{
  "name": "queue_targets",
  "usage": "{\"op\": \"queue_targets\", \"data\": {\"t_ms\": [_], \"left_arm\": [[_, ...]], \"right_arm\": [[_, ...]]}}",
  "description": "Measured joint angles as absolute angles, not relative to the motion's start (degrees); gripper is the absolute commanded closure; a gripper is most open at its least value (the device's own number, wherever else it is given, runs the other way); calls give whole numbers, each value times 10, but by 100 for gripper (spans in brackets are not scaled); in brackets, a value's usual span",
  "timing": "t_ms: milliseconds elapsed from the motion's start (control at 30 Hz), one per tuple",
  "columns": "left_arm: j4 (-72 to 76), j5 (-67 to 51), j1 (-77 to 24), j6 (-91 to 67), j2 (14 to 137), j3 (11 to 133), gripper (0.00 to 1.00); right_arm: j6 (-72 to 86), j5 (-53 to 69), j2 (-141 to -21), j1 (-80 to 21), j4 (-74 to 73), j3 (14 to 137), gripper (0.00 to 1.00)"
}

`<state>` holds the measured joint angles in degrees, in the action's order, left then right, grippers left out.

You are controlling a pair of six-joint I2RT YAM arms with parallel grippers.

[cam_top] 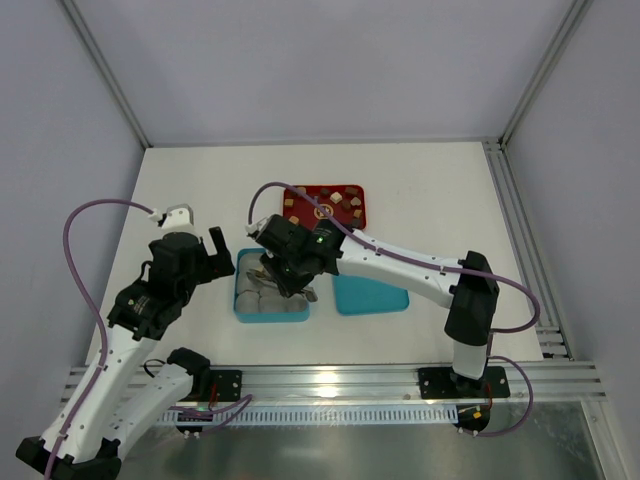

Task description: Pack the chocolate

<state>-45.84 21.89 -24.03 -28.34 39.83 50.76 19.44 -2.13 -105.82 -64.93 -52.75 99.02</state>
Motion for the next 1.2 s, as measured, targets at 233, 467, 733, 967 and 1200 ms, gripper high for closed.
{"op": "queue_targets", "data": {"t_ms": [233,467,733,967,1200], "left_arm": [[-458,219,-240,-283,398,508,0],[-458,219,-240,-283,398,508,0],[-459,219,-240,-283,398,508,0],[-458,219,-240,-283,398,508,0],[-458,219,-240,-283,398,508,0]], "right_arm": [[194,-18,-1065,-653,-528,992,68],[193,-17,-1067,-656,-528,998,62],[192,-17,-1068,-656,-528,1006,60],[189,-30,-1069,-651,-530,1007,60],[179,-36,-1057,-608,-541,1011,60]]}}
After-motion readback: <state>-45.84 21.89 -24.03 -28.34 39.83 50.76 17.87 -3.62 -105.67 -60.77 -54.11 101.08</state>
